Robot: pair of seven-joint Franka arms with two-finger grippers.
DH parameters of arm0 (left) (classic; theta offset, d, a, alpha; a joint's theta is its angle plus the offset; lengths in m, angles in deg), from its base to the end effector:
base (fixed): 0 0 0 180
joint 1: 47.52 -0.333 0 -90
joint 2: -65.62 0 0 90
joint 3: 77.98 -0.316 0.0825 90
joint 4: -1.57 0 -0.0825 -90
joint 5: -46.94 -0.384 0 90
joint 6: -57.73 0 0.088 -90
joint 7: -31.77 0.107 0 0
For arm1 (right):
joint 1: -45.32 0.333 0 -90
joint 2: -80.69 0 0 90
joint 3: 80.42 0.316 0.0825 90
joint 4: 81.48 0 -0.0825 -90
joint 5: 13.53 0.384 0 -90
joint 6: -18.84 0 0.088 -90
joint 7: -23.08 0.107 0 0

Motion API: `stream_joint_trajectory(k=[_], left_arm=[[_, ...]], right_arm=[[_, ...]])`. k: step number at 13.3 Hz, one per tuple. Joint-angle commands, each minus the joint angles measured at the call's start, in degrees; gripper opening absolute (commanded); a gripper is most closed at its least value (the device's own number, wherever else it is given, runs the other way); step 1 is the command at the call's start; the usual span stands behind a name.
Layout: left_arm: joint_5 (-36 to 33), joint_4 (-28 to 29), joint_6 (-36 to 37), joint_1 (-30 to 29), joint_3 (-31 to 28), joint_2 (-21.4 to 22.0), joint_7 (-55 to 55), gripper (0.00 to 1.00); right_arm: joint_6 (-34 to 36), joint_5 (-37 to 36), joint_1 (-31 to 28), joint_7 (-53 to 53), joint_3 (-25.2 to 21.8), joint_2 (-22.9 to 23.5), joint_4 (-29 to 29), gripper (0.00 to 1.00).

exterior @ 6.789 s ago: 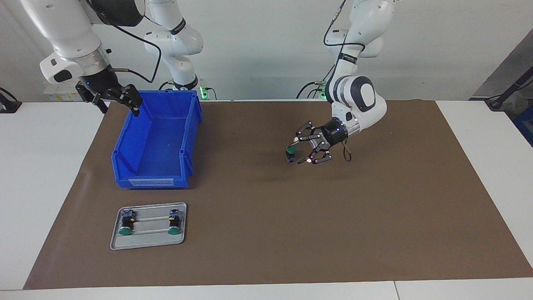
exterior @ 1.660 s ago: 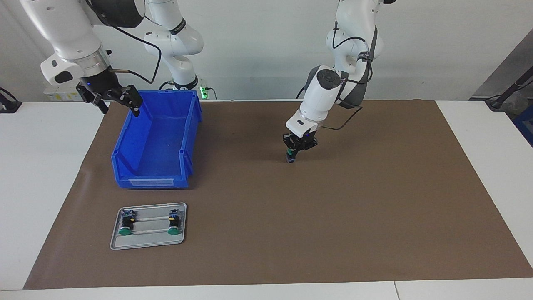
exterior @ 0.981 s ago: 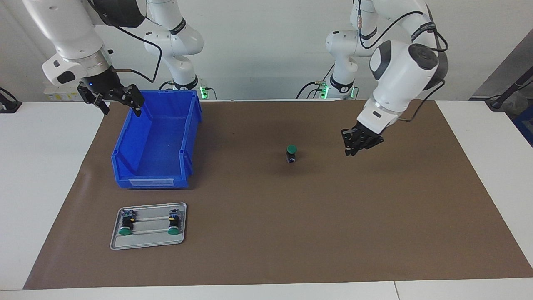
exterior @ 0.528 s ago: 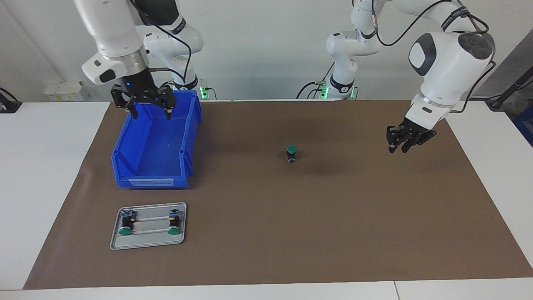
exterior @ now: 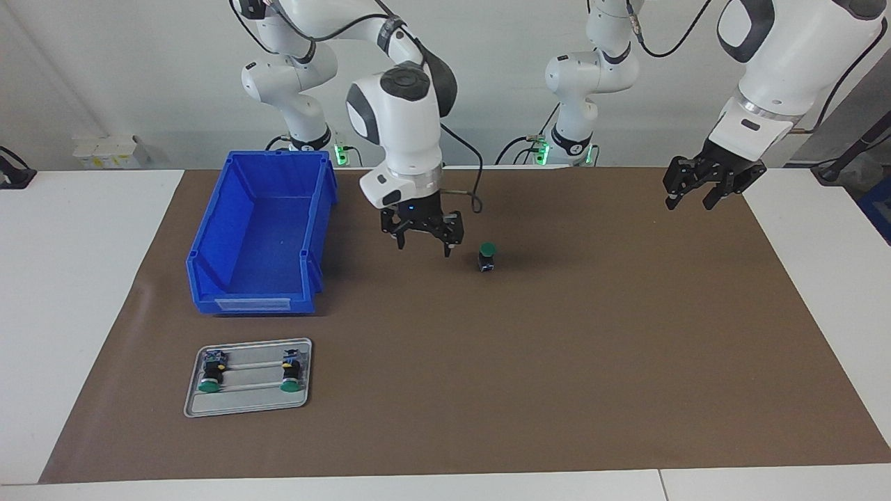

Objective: Place and press button with both arms
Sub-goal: 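Grasp the green button with the right gripper, then carry the button toward the blue bin with the right gripper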

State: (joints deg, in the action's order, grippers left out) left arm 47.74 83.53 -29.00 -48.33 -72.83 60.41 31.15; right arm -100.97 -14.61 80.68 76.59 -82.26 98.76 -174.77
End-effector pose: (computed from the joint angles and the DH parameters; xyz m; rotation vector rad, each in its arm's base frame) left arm 0.5758 -0.0426 0.6341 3.1181 -0.1019 -0.0129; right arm 0.5552 0.3694 0.4520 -3.0098 0.5142 -0.1920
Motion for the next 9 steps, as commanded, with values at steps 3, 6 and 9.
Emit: stream_joint_trajectory(k=[3, 6, 9], left_arm=[[-4.2, -1.3, 1.1, -0.2, -0.3, 0.7, 4.7, 0.91], [-4.1, 1.5, -1.9, -0.2, -0.6, 1.9, 4.5, 1.00], [-4.1, 6.4, -6.7, -1.0, -0.6, 4.0, 4.4, 1.00]], right_arm=[[-6.2, 0.2, 3.9, 4.4, 0.1, 5.4, 1.7, 1.00], [-11.8, -1.2, 7.0, 3.8, 0.3, 11.8, 3.9, 1.00], [-11.2, -1.4, 7.6, 3.8, 0.3, 12.3, 2.3, 1.00]])
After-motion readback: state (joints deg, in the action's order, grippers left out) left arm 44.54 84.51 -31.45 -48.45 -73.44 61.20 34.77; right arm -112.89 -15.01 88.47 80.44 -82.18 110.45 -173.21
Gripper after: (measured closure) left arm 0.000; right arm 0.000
